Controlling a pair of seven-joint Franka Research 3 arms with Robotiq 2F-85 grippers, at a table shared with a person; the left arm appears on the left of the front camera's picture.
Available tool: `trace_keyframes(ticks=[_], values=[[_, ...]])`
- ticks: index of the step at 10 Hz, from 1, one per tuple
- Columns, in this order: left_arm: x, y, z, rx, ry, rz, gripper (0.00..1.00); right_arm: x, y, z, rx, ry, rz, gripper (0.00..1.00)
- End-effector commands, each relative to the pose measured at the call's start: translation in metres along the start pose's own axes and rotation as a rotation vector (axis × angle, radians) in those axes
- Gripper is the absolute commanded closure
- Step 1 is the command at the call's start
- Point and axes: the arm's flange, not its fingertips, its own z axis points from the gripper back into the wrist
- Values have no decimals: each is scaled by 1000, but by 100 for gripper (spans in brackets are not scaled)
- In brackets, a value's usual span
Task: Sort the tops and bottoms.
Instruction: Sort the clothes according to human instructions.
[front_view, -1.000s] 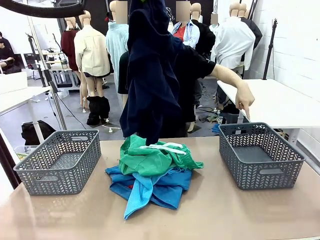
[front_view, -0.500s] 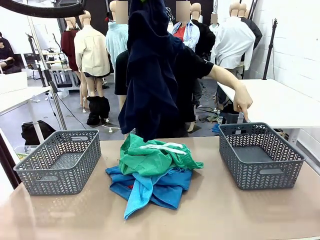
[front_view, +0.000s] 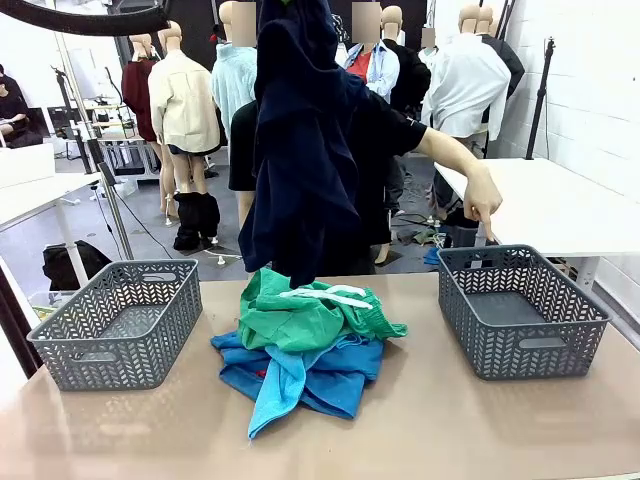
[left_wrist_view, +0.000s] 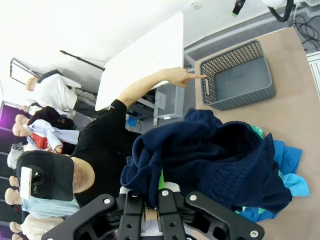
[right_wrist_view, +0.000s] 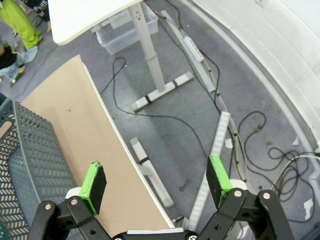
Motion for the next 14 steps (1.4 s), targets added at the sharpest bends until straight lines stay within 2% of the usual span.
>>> trace_keyframes(ticks=[1,3,6,8,9,11,13,14], values=[[0,0,0,0,0,0,100,0,1,1,-4,6,6,0],[46,18,-60,-24,-126,-61,100,0,1,1,-4,6,6,0],[126,48,-148,-13,-243,-126,100,0,1,1,-4,6,6,0],[162,58,-211,-38,-283,-164,100,0,1,1,-4,6,6,0],[177,57,-237,-33,-350,-160,100,0,1,1,-4,6,6,0],[187,46,-304,-49,-370,-166,100,0,1,1,-4,6,6,0],[173,1,-357,-232,-336,-144,100,0,1,1,-4,6,6,0],[142,-35,-288,-83,-353,-144,100,0,1,1,-4,6,6,0]])
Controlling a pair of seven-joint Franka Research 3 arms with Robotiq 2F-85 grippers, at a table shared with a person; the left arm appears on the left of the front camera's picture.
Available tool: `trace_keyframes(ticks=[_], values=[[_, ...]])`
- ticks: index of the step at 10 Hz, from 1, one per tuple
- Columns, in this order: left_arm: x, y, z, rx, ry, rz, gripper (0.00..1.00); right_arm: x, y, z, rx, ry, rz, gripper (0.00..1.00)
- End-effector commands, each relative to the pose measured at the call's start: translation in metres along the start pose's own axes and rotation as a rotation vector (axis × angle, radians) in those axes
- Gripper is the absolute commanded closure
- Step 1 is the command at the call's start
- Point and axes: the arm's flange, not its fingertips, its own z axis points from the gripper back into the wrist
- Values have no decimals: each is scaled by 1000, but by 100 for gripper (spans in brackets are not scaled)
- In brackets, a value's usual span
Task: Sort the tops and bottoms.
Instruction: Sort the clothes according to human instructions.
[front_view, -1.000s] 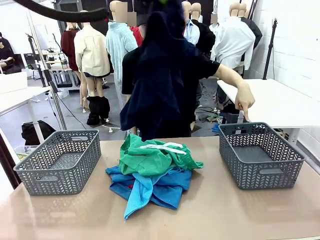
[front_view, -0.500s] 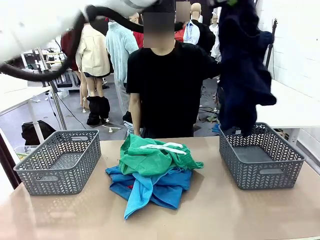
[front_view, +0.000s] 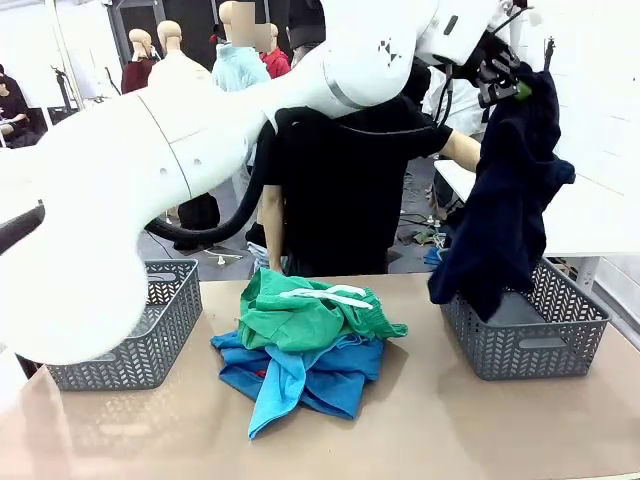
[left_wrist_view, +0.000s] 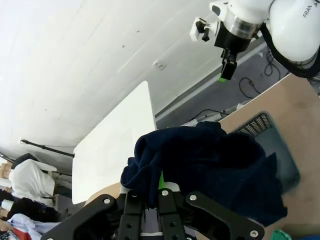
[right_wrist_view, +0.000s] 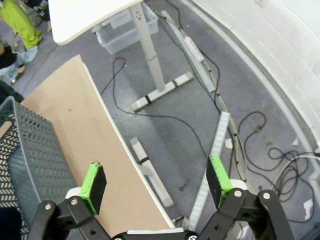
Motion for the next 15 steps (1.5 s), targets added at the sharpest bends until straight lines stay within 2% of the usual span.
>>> trace_keyframes(ticks=[1,9,12,13,14,15], values=[[18,21,37,73,-16,-23,100,0,0,1,-4,6,4,0],[18,19,33,65,-4,-26,100,0,0,1,-4,6,4,0],[11,34,-61,11,-209,-99,100,0,0,1,-4,6,4,0],[-2,30,-99,-47,-214,-81,100,0,0,1,-4,6,4,0],[-18,12,-141,-146,-279,-37,100,0,0,1,-4,6,4,0],[-33,-9,-174,-229,-291,-3,100,0,0,1,-4,6,4,0]])
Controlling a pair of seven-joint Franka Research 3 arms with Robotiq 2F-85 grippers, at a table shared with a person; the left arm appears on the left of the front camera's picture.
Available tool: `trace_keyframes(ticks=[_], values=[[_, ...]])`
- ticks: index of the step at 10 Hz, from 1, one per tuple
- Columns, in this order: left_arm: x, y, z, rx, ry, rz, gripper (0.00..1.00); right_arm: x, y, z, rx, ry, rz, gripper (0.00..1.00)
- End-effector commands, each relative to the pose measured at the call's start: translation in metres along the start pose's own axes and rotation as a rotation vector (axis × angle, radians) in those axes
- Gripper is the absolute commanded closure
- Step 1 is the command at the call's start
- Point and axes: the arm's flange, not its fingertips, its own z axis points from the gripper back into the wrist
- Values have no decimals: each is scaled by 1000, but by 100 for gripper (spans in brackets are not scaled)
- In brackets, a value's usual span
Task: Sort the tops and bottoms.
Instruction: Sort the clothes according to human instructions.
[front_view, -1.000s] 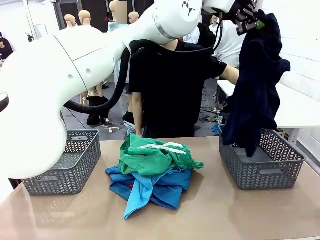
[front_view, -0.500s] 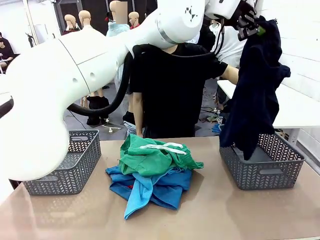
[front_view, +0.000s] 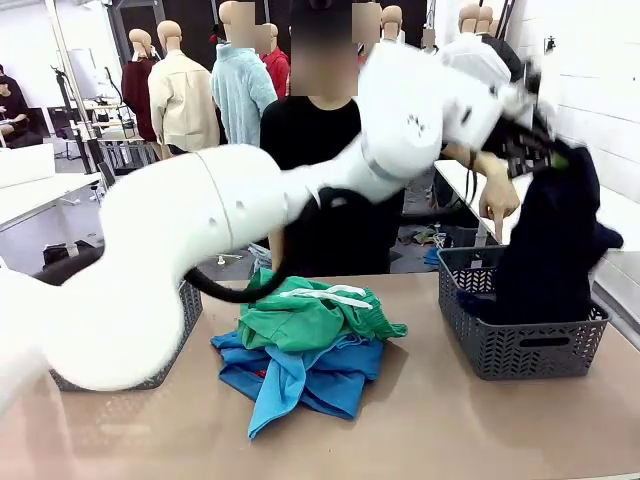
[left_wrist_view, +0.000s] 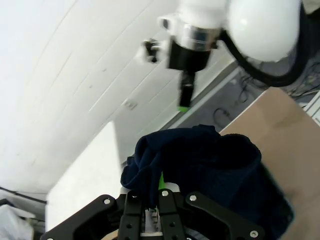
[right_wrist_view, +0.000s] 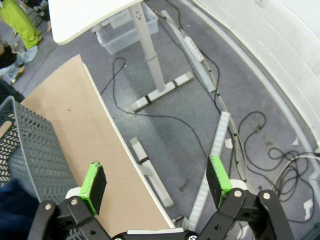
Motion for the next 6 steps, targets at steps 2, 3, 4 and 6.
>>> trace_keyframes(ticks=[2,3,4,6], values=[[-49,48,-90,-136,-17,88,100,0,0,1,-4,6,4,0],[-61,26,-99,-173,-18,161,100,0,0,1,-4,6,4,0],[-74,12,-105,-230,10,186,100,0,0,1,-4,6,4,0],[-96,-10,-111,-307,27,276,100,0,0,1,-4,6,4,0]])
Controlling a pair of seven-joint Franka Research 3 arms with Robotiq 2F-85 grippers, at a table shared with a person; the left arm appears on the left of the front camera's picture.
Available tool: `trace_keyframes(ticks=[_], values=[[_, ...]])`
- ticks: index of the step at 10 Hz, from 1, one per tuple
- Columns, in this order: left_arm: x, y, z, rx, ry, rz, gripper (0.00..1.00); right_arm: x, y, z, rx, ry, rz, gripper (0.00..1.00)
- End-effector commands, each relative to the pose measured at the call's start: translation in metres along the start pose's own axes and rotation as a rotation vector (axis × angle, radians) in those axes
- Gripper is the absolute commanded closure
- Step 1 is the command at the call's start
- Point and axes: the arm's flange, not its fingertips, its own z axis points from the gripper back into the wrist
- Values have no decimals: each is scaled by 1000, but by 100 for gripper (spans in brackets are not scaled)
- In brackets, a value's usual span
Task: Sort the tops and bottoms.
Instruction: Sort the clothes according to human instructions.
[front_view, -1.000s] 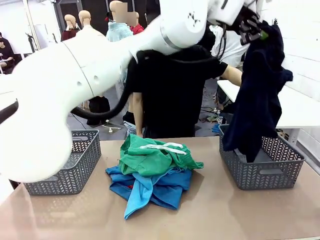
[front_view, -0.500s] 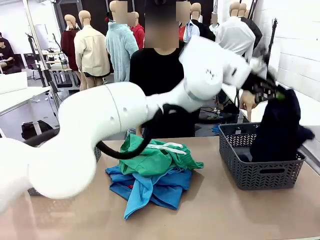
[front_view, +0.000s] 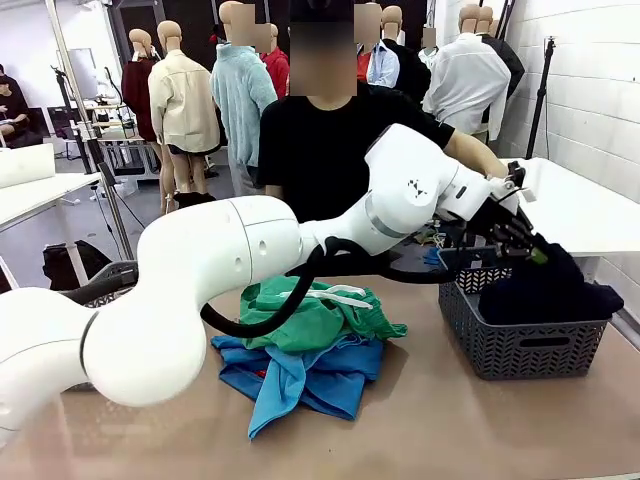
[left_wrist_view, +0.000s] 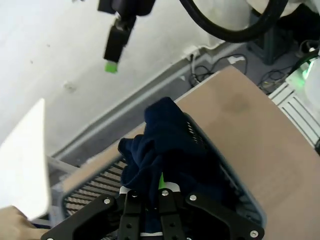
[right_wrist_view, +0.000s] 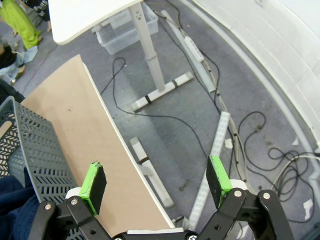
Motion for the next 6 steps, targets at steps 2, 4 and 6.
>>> trace_keyframes(ticks=[2,4,6], values=[[-17,57,-36,-116,87,124,100,0,0,1,-4,6,4,0],[-22,56,-27,-175,224,124,83,0,0,1,-4,6,4,0],[-21,57,-19,-212,315,137,43,0,0,1,-4,6,4,0]])
